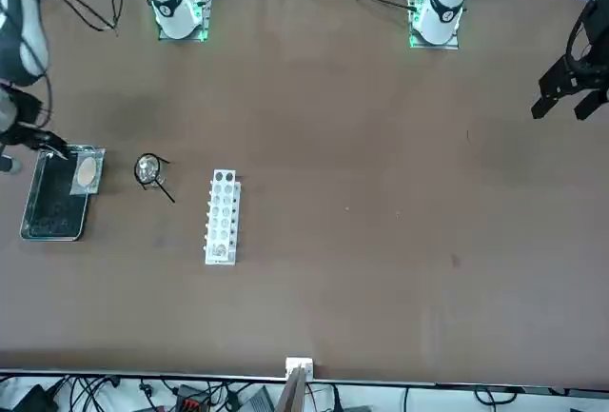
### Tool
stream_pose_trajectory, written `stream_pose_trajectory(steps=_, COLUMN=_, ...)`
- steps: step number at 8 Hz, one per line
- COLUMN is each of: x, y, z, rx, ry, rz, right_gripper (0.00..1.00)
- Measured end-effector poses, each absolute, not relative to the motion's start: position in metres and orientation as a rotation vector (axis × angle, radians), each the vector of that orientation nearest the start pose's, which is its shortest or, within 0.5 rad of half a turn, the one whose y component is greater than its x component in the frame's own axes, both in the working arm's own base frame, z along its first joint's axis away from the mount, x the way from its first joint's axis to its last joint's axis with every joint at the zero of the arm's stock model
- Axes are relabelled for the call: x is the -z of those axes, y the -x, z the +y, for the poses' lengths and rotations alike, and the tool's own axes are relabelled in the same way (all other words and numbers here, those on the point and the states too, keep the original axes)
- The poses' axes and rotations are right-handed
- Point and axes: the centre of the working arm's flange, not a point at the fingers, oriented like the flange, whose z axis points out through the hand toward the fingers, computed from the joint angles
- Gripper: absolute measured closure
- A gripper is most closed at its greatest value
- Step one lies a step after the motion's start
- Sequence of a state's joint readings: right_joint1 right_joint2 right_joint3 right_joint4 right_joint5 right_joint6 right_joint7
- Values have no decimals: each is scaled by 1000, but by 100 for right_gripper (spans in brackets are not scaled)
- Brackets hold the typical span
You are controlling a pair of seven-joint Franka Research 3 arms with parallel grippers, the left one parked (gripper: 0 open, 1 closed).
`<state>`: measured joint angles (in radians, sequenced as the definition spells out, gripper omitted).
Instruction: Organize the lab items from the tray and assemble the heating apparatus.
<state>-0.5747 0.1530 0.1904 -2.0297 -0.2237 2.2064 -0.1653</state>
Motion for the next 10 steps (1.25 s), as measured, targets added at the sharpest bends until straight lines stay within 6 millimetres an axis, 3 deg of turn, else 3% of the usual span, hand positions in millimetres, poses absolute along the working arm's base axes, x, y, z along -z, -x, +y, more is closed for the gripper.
stream_pose_trajectory(steps=4, x=-297, y=-536, z=-274, rx=-34, ry=3377, rz=-67, right_gripper=0)
stream_pose_trajectory(steps=6, x=-279, y=-535, z=-280, rx=-38, ry=3363, rz=-127, right_gripper=0)
stream_pose_trajectory(steps=8, x=-281, y=-547, z=-257, rx=-19, ry=3356, rz=-194, right_gripper=0)
stream_pose_trajectory(steps=10, x=-282, y=-564, z=-214, rx=-25, ry=3352, rz=-207, right_gripper=0)
